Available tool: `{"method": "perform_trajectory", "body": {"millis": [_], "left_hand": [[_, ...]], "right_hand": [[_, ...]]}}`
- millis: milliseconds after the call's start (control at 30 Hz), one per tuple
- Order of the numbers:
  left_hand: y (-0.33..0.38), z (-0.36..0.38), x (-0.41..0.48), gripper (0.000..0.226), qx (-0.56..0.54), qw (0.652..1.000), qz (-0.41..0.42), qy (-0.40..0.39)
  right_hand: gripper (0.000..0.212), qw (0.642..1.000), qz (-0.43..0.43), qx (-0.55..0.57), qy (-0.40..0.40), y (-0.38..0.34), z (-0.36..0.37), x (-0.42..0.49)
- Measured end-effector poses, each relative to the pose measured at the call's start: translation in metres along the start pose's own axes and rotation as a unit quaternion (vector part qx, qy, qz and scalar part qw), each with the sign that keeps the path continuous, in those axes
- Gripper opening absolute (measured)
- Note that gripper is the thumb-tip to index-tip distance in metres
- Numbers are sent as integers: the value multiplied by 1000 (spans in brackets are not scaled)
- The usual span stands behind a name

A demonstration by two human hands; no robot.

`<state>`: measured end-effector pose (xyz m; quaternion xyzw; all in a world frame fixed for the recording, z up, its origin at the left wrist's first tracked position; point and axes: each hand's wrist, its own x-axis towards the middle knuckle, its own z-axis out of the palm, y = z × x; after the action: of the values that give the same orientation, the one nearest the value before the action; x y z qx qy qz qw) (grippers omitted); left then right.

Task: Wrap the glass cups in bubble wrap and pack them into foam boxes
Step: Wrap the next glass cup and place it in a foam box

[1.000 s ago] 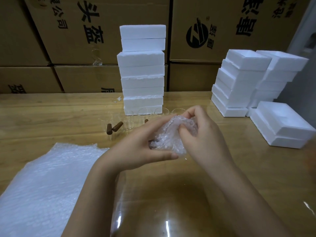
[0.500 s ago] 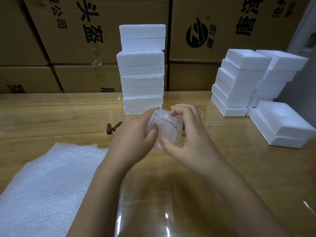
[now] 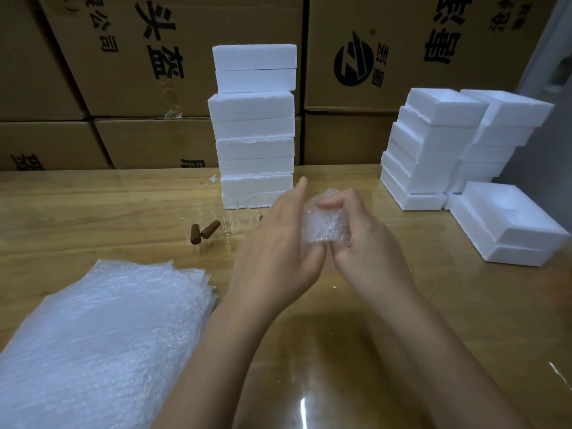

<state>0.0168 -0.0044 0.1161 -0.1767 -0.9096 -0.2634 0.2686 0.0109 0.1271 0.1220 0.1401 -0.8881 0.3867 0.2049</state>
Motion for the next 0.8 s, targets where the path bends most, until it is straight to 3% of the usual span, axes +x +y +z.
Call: {"method": "perform_trajectory", "body": {"millis": [167,267,367,567,700,800], "left_hand": [[-3,2,3,63,71,997,-39,2],[-4,-4,5,46,26,997,-66,42],[-5,-4,6,45,-10,994,-93,59],[6,11,2,31,-81,992,-100,-8],[4,6,0,67,-31,998,-41,-29],[5,6,-1,67,59,997,5,-46]], "right_hand": [[69,991,-90,-98,-16,-6,-2,-2],[79,995,-91,-19,-29,-7,0,-2],[73,996,-39,81,-22,-8,8,-3],[56,998,-10,2,56,-2,7,-1],[51,995,-30,-93,6,2,-2,2],[47,993,-54,-108,-17,2,-3,2]]}}
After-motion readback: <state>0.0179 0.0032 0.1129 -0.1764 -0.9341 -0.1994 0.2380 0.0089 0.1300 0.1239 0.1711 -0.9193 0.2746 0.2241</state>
